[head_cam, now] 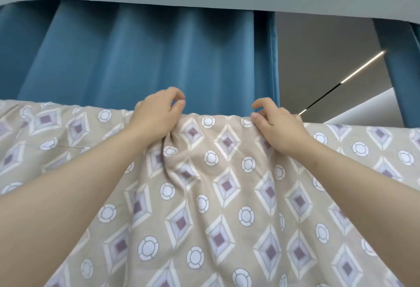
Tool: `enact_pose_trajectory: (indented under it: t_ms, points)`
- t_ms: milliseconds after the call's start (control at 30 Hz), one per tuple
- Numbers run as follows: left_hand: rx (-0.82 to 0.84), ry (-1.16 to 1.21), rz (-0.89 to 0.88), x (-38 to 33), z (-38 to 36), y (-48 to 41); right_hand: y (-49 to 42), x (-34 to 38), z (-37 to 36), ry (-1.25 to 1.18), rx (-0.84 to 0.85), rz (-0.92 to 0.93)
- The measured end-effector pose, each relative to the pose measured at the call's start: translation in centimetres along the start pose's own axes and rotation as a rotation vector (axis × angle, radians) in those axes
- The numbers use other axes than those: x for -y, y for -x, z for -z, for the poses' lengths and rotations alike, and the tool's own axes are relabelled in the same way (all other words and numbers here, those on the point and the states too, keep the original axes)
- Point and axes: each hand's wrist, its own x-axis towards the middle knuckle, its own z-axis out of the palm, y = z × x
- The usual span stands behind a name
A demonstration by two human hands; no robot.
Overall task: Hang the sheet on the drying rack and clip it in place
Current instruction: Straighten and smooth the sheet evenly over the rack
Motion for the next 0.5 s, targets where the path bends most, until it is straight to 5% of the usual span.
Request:
enact_pose_trajectory:
  t_ms: [100, 367, 500]
  points:
    - [0.216, -0.175, 0.061, -0.4, -0.9, -0.8, -0.7, -0.5, -0.7, 0.124, 0.022, -0.043]
    - [-0.074, -0.414, 0.129, 2.5, 0.4, 1.2, -1.0, 0.5, -1.1, 0.199, -0.012, -0.063]
    - [0.107, -0.287, 0.119, 2.4, 1.4, 0.5, -0.9, 0.7, -0.6, 0.257, -0.009, -0.118]
